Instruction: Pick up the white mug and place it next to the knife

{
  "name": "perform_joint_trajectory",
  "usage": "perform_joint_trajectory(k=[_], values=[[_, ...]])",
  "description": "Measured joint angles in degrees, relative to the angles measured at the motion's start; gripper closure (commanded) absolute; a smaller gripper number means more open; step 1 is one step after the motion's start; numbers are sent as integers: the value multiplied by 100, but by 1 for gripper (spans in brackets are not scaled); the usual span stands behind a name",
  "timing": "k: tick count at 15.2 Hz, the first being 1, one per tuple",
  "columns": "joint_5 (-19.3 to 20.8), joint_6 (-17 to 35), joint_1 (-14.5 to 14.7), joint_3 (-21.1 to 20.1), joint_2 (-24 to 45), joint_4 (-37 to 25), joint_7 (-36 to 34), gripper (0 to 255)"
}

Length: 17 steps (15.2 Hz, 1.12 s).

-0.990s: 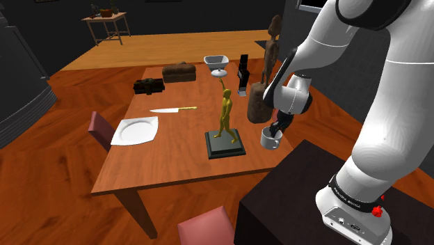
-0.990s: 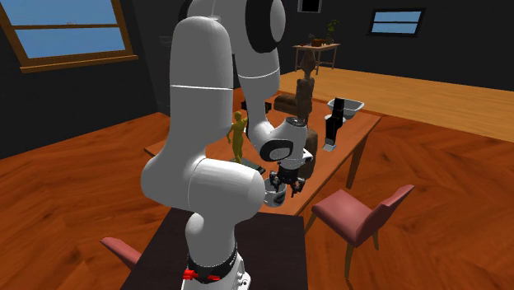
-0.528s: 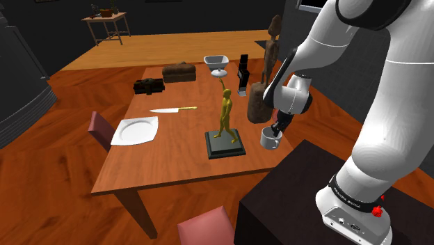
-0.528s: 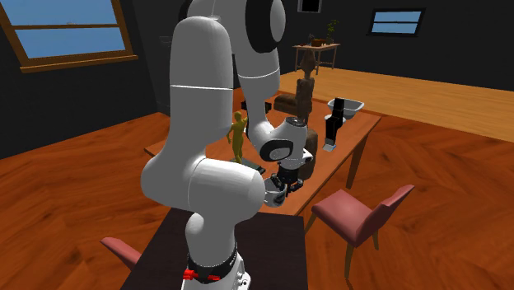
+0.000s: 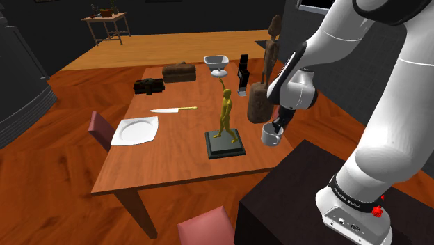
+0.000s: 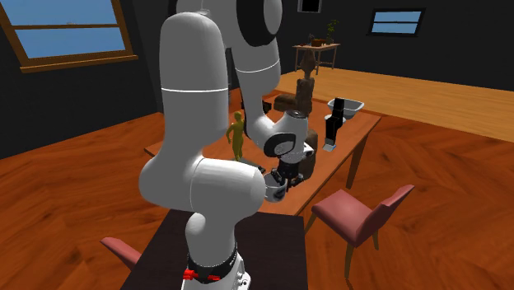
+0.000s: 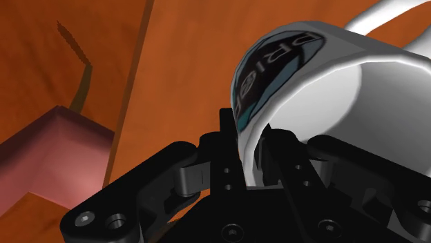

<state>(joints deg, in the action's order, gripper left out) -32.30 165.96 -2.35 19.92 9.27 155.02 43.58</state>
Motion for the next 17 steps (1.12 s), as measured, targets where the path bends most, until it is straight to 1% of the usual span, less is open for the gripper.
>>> perform_joint_trajectory(k=[3,5,8,11,14,17], values=[[604,-171,168,300,-295,76,-463,255],[1103,-318,256,491,-541,124,-849,255],[1739,-543,272,647,-866,161,-1322,255],[2307,-786,212,691,-1215,203,-1761,255],[2738,-1078,98,677,-1536,189,-2070,255],[3062,-1364,-12,610,-1845,179,-2332,255]])
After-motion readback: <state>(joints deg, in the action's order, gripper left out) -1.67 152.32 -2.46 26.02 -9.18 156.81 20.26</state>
